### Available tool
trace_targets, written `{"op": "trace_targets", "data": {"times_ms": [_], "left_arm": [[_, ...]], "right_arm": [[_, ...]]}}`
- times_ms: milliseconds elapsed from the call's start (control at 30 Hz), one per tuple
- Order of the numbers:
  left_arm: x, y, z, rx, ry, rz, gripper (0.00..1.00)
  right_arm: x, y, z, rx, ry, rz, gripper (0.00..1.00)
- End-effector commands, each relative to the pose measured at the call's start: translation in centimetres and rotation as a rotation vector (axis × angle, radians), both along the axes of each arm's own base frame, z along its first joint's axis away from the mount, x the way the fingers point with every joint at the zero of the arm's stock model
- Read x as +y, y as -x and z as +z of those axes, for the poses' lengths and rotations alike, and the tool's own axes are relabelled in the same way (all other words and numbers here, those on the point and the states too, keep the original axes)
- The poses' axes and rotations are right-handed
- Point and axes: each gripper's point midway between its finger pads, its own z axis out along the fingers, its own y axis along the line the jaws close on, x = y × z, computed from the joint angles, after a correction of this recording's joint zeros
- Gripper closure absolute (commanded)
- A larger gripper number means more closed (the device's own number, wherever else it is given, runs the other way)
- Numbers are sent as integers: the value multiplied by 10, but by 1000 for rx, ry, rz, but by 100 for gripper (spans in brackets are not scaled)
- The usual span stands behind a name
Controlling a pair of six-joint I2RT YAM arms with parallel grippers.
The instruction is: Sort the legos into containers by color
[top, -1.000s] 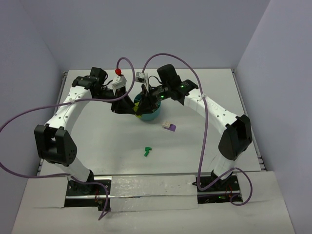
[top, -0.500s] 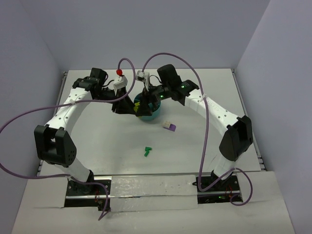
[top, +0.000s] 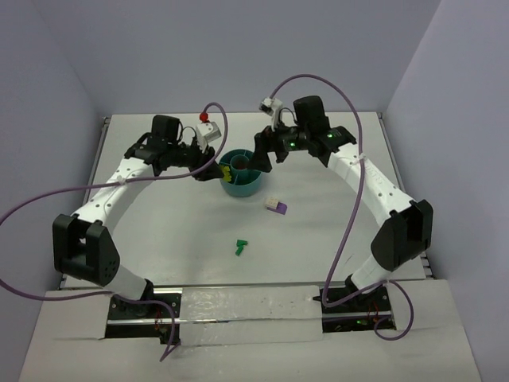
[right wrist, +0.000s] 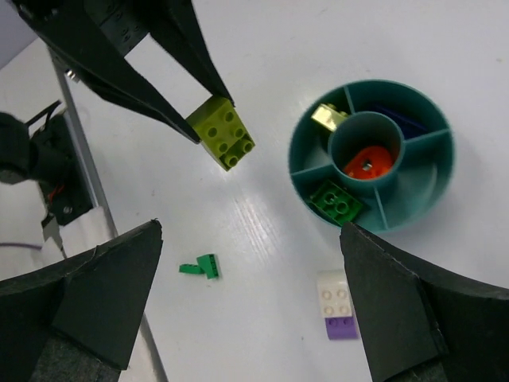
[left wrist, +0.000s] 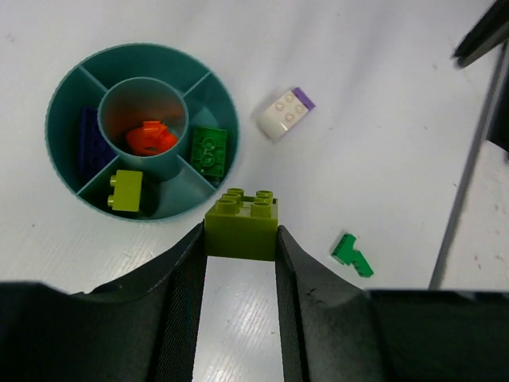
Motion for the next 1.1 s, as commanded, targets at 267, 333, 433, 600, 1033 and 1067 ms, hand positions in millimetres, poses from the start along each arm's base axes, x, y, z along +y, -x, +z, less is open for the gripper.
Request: {"op": "trace_targets", "data": {"times_ms": [267, 333, 433, 600, 1033, 1067], "left_arm": [[-12, -59, -16, -21, -101, 235, 100], [-13, -63, -26, -3, -117, 238, 100], [-14, -67, -31, -6, -127, 244, 100], [-16, -71, -41, 20, -148, 237, 100], [-17, -72, -56, 54, -182, 227, 95], [-17, -70, -56, 57, -184, 226, 95]], "right_arm": [[-42, -11, 21, -56, -4, -138, 0], [-45, -10, 20, -53, 1, -144, 0], [-48, -10, 19, -51, 0, -148, 0], [-50, -11, 16, -44, 2, -151, 0], [-53, -13, 11, -31, 8, -155, 0], [-53, -13, 11, -31, 7, -154, 0]]}}
